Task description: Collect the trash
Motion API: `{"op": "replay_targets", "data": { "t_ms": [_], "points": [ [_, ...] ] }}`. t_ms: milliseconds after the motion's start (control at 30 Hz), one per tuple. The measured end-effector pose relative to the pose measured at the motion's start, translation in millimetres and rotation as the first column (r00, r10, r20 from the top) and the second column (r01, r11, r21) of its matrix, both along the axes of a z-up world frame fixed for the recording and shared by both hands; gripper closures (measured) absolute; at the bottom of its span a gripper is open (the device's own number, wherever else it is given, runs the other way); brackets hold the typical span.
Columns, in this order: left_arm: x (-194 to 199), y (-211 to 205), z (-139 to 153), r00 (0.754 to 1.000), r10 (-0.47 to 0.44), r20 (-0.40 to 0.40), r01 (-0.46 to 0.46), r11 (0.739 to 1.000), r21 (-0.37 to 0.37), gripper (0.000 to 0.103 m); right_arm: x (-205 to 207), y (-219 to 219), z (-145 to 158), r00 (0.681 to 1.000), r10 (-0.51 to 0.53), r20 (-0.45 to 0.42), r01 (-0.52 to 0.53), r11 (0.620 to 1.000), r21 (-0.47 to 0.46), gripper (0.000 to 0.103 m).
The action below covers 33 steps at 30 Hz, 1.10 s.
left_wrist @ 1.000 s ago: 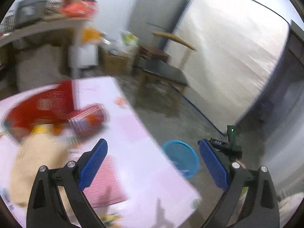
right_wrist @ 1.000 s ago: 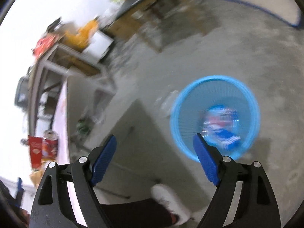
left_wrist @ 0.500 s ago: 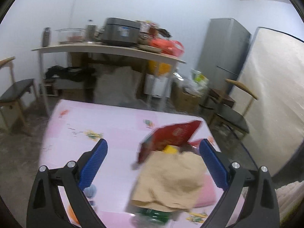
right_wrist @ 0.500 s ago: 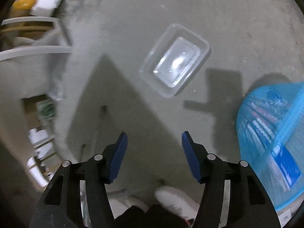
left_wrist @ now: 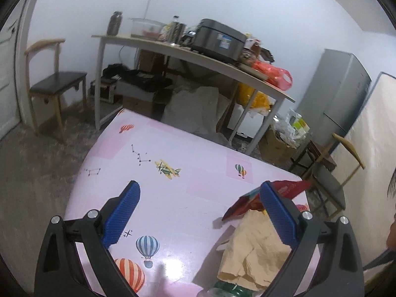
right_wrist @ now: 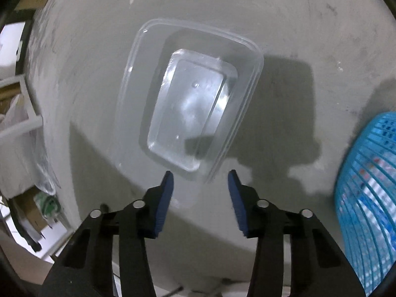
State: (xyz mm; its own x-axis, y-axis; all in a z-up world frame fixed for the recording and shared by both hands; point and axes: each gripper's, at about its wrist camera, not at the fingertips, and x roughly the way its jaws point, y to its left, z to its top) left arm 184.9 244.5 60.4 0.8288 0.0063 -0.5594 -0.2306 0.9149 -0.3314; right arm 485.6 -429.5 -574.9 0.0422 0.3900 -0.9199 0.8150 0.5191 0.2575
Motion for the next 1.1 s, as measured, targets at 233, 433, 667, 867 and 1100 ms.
{"op": "replay_targets", "data": {
  "t_ms": [233, 433, 667, 867, 1100],
  "points": [
    [7, 9, -15, 0.999, 0.03, -0.032, -0.031, 0.999, -0.013, 0.008, -13, 2, -26, 1.0, 0.01, 0.009, -0.01, 1.0, -0.021, 0.094],
    [6, 15, -19, 0.999, 0.041, -0.036, -0.042, 0.999, -0.027, 0.008, -24, 3, -17, 0.998, 0.012, 0.056, -0.01, 0.999, -0.036, 0.1],
    [1, 19, -20, 0.999, 0.036, -0.012, -0.036, 0.998, -0.054, 0.008, -37, -6, 48, 0.984, 0.086, 0.153, -0.077, 0.995, -0.058, 0.1],
    [-2, 11, -12, 0.999, -0.021, 0.041, 0.023, 0.999, -0.049, 0.008, -92, -16, 190, 0.914, 0.254, 0.315, -0.184, 0.954, -0.236, 0.101],
    [-12, -5, -4, 0.99, -0.099, 0.098, 0.102, 0.994, -0.027, 0.008, -245, -50, 309, 0.888, 0.286, 0.361, -0.111, 0.894, -0.434, 0.1]
  ]
}}
